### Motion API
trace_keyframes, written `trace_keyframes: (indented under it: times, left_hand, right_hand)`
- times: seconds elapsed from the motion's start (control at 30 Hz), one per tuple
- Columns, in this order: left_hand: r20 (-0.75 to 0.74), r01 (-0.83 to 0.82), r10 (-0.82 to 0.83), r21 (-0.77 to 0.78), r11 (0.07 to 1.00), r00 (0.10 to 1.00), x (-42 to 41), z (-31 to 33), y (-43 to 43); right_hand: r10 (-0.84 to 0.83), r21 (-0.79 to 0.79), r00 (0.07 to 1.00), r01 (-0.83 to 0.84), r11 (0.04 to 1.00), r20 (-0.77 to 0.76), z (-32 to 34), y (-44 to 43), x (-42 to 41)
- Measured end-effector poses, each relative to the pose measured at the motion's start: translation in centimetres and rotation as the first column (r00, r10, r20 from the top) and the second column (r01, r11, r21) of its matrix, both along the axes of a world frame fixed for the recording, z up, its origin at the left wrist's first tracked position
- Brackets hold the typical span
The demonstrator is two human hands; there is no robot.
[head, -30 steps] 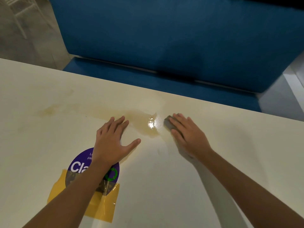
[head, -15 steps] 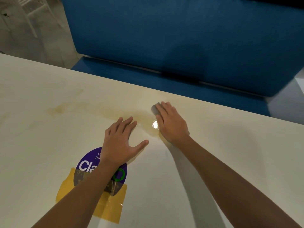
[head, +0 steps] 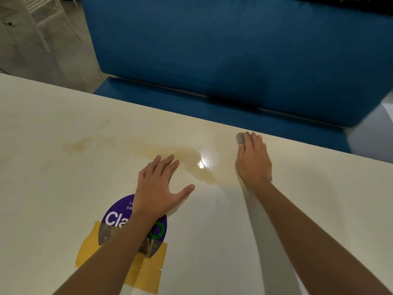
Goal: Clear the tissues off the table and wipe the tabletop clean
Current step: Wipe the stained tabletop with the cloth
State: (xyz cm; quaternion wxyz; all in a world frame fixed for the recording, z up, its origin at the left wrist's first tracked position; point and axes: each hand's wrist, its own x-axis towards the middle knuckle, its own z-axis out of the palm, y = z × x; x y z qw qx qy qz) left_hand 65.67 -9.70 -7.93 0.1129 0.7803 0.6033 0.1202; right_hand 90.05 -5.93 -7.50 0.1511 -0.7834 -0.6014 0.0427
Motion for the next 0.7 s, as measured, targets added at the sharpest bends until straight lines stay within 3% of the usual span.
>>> trace_keyframes:
  times: [0.1, 0.2, 0.3, 0.4, 0.47, 0.6, 0.7]
  left_hand:
    - [-0.015, 0.01, -0.01, -0.002, 1.0, 1.0, 0.0, 0.0, 0.1]
    - [-0.024, 0.012, -0.011, 0.013, 1.0, 1.0, 0.0, 0.0, 0.0]
    - [-0.046, 0.019, -0.018, 0.006, 1.0, 0.999, 0.0, 0.0, 0.0]
    - [-0.037, 0.026, -0.026, -0.007, 1.0, 0.999, -0.2, 0.0, -0.1]
    - [-0.036, 0.03, -0.03, -0.01, 1.0, 0.999, -0.3, -0.1, -0.1]
    - [-0.046, 0.039, -0.04, -0.003, 0.999, 0.998, -0.2, 0.0, 0.0]
    - [-0.041, 0.053, -0.053, -0.005, 0.999, 0.998, -0.3, 0.1, -0.4]
  right_hand:
    - [0.067, -0.016, 0.997, -0.068, 0.998, -0.046, -0.4, -0.7, -2.9]
    - [0.242, 0.018, 0.969, -0.241, 0.97, -0.058, -0.2, -3.5, -4.8]
    - [0.481, 0.038, 0.872, -0.486, 0.873, 0.093, 0.1, -7.1, -4.6]
    - [0.612, -0.024, 0.788, -0.612, 0.791, 0.067, 0.0, -9.4, -1.9]
    - [0.573, -0.047, 0.818, -0.572, 0.819, 0.047, 0.0, -9.9, -0.5]
    - [0.295, 0.0, 0.955, -0.295, 0.955, 0.009, 0.3, -8.2, -0.3]
    - [0.125, -0.072, 0.992, -0.127, 0.989, -0.037, 0.5, -6.3, -2.8]
